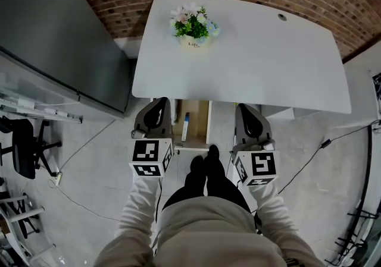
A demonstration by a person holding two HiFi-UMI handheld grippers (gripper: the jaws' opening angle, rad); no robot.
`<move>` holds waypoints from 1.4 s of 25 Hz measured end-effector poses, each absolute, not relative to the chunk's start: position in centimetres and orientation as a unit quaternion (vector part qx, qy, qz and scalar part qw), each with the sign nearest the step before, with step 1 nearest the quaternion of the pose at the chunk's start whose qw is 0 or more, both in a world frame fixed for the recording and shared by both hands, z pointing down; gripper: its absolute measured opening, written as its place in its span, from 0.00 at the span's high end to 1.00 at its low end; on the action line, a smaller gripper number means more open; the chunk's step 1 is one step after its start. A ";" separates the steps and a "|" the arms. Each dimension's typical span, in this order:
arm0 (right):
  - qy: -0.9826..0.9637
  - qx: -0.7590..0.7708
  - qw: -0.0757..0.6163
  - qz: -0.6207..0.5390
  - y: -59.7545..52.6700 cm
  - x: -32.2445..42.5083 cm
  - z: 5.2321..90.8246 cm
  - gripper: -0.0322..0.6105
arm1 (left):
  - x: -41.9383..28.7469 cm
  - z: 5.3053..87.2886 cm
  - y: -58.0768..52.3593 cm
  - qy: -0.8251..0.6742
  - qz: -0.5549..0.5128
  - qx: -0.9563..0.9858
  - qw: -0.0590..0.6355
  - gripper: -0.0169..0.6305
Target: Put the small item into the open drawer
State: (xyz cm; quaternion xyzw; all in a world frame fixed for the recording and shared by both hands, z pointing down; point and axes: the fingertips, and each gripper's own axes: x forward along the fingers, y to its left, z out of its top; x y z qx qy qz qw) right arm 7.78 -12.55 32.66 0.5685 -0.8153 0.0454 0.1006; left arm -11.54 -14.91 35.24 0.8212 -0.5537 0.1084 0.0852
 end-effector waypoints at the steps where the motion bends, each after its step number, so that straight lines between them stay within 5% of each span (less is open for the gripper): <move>1: -0.815 0.569 0.099 0.046 -12.5 7.7 32.5 0.91 | -11.7 35.0 -14.7 -0.555 0.106 0.821 0.083 0.94; 35: -0.829 0.553 0.084 0.009 -10.0 7.1 29.6 0.91 | -13.0 30.5 -11.4 -0.558 0.058 0.826 0.042 0.94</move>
